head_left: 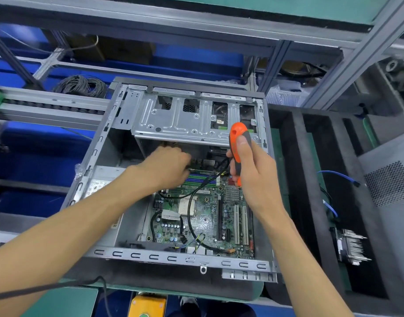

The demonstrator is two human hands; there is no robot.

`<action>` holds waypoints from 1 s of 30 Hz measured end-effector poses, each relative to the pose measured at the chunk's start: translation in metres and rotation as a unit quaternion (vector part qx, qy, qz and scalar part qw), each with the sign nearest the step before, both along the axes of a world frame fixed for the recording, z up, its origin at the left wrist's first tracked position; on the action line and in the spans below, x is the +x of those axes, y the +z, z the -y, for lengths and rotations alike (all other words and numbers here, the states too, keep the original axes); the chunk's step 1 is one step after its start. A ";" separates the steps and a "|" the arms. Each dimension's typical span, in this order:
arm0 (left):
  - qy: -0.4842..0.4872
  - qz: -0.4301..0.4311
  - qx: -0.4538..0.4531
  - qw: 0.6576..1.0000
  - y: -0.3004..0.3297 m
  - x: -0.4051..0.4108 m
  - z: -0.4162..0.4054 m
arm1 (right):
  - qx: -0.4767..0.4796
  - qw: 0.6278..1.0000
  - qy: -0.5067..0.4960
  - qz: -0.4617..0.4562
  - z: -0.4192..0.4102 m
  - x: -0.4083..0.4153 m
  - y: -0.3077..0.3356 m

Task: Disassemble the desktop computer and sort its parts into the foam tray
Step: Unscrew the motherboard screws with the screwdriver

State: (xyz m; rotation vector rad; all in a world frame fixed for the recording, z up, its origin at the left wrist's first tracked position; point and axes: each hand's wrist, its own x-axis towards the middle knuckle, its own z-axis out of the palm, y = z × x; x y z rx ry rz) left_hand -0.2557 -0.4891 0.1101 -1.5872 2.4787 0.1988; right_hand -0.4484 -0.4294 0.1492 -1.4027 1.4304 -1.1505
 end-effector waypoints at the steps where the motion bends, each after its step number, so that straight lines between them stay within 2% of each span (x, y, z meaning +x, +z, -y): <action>1: -0.018 -0.072 0.031 0.997 0.000 -0.004 -0.008 | -0.001 1.000 -0.006 0.006 0.000 0.000 0.000; 2: -0.022 -0.124 0.082 0.989 -0.001 -0.009 -0.016 | -0.004 1.000 -0.013 0.014 0.001 0.000 0.000; 4: -0.013 -0.151 0.206 0.967 -0.007 -0.018 -0.023 | -0.006 0.999 -0.031 0.041 0.001 -0.002 0.000; 7: 0.031 -0.222 0.365 0.904 -0.005 -0.017 -0.024 | -0.016 0.995 -0.050 0.088 0.002 -0.004 0.002; 9: 0.072 -0.317 0.382 0.865 0.012 -0.010 -0.022 | -0.033 0.992 -0.052 0.109 0.001 -0.005 0.005; 10: 0.087 -0.349 0.345 0.867 0.020 -0.006 -0.019 | -0.041 0.991 -0.056 0.113 0.001 -0.006 0.005; 11: 0.088 -0.359 0.289 0.883 0.028 -0.003 -0.019 | -0.046 0.991 -0.061 0.110 0.001 -0.006 0.006; 13: 0.048 -0.312 0.209 0.926 0.041 -0.003 -0.029 | -0.055 0.992 -0.076 0.086 -0.001 -0.006 0.007; 15: -0.026 -0.209 0.240 0.947 0.047 -0.010 -0.057 | -0.074 0.989 -0.102 0.073 -0.004 -0.007 0.011; 18: -0.112 -0.062 0.343 0.931 0.038 -0.020 -0.096 | -0.132 0.979 -0.142 0.064 -0.006 -0.011 0.024; 19: -0.111 -0.056 0.372 0.920 0.037 -0.022 -0.101 | -0.150 0.976 -0.145 0.068 -0.005 -0.011 0.031; 21: -0.069 -0.117 0.416 0.899 0.035 -0.024 -0.104 | -0.169 0.973 -0.119 0.107 -0.002 -0.004 0.044; 24: -0.029 -0.171 0.428 0.887 0.033 -0.022 -0.107 | -0.156 0.983 -0.003 0.101 0.006 0.016 0.048; 27: 0.005 -0.150 0.428 0.891 0.034 -0.019 -0.107 | -0.103 0.987 0.126 -0.006 0.015 0.041 0.032; 30: 0.016 -0.146 0.443 0.884 0.036 -0.018 -0.101 | -0.084 0.967 0.205 -0.124 0.024 0.061 0.015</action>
